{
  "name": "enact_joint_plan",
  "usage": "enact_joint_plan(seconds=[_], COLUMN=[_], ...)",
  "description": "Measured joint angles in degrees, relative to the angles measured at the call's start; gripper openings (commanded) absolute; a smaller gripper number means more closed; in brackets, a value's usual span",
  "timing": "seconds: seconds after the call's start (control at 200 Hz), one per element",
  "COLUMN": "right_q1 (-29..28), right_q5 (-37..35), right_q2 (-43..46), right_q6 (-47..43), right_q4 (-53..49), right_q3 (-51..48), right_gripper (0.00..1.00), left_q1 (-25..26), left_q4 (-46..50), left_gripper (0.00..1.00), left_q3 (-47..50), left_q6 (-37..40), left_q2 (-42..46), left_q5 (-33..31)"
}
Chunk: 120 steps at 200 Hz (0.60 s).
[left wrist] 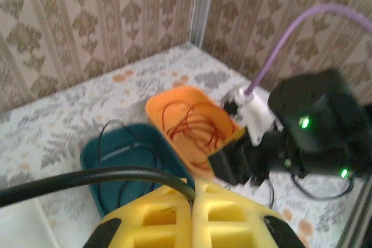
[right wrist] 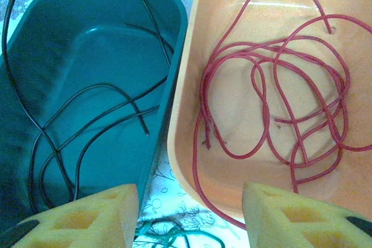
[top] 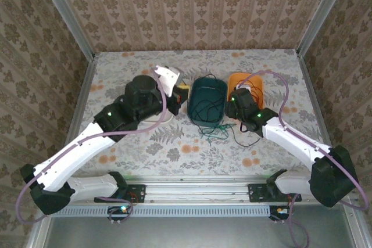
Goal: Untangle the cables
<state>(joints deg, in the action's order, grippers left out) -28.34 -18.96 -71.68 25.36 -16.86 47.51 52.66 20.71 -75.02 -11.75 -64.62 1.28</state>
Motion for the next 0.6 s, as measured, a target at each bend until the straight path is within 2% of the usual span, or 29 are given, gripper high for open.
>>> enact_joint_plan(seconds=[0.13, 0.255, 0.45, 0.6], right_q1=[0.02, 0.02, 0.07, 0.11], right_q5=[-0.61, -0.22, 1.31, 4.59], right_q2=[1.03, 2.71, 5.88, 8.24], right_q6=[0.00, -0.39, -1.60, -2.99], right_q4=[-0.02, 0.26, 1.11, 2.32], right_q3=[0.00, -0.28, -2.01, -3.87], right_gripper=[0.52, 0.52, 0.52, 0.53], left_q1=[-2.56, -2.91, -2.95, -3.32], left_q4=[-1.97, -4.28, -7.78, -8.76], left_gripper=[0.00, 0.00, 0.00, 0.00], left_q3=[-3.87, -4.48, -5.90, -12.15], left_q6=[0.09, 0.98, 2.34, 4.07], left_q2=[-1.84, -2.51, -3.58, -6.21], left_q5=[7.23, 12.41, 16.90, 18.67])
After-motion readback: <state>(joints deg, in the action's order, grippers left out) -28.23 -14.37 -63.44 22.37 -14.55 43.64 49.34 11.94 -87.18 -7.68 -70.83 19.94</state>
